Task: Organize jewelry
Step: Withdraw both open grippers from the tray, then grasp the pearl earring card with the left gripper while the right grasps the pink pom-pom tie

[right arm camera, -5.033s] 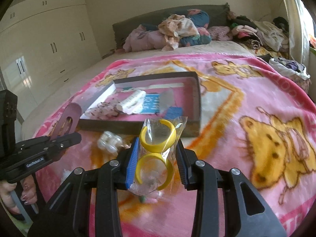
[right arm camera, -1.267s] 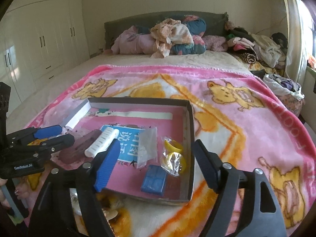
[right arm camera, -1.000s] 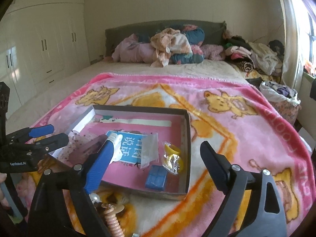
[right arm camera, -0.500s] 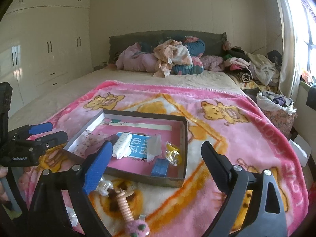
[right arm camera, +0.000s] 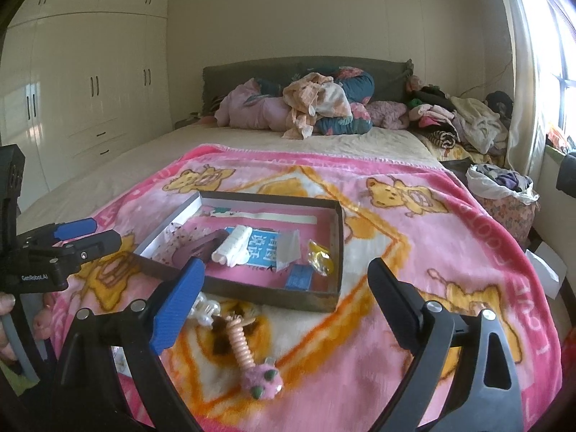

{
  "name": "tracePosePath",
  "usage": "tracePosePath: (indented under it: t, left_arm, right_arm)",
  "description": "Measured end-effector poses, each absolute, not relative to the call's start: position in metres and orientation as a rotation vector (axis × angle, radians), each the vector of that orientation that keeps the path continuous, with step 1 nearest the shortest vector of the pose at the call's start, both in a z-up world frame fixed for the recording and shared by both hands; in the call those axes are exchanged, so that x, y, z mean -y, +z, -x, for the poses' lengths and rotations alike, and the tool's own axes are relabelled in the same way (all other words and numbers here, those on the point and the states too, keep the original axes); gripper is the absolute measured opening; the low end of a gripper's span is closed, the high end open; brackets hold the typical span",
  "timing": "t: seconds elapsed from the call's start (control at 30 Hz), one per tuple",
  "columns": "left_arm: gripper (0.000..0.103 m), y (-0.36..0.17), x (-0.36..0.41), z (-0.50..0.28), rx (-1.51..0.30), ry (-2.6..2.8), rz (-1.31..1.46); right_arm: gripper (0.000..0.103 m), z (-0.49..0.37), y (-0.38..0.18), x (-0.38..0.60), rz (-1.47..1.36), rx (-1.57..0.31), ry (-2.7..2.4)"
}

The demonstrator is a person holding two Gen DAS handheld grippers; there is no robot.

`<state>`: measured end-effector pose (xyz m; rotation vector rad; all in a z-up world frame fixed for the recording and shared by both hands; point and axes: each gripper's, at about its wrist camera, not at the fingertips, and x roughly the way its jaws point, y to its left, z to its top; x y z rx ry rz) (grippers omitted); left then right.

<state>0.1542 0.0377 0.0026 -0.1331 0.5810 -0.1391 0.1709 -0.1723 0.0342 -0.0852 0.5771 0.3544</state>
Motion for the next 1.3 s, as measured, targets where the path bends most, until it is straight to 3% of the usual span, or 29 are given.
tracePosePath:
  t: [1.3]
  left_arm:
    - [0.091,-0.028,-0.02,-0.102,-0.631,-0.154,0.049]
  right_arm:
    - [0.089,-0.11,-0.017,0.184,0.122,-0.682,0.389]
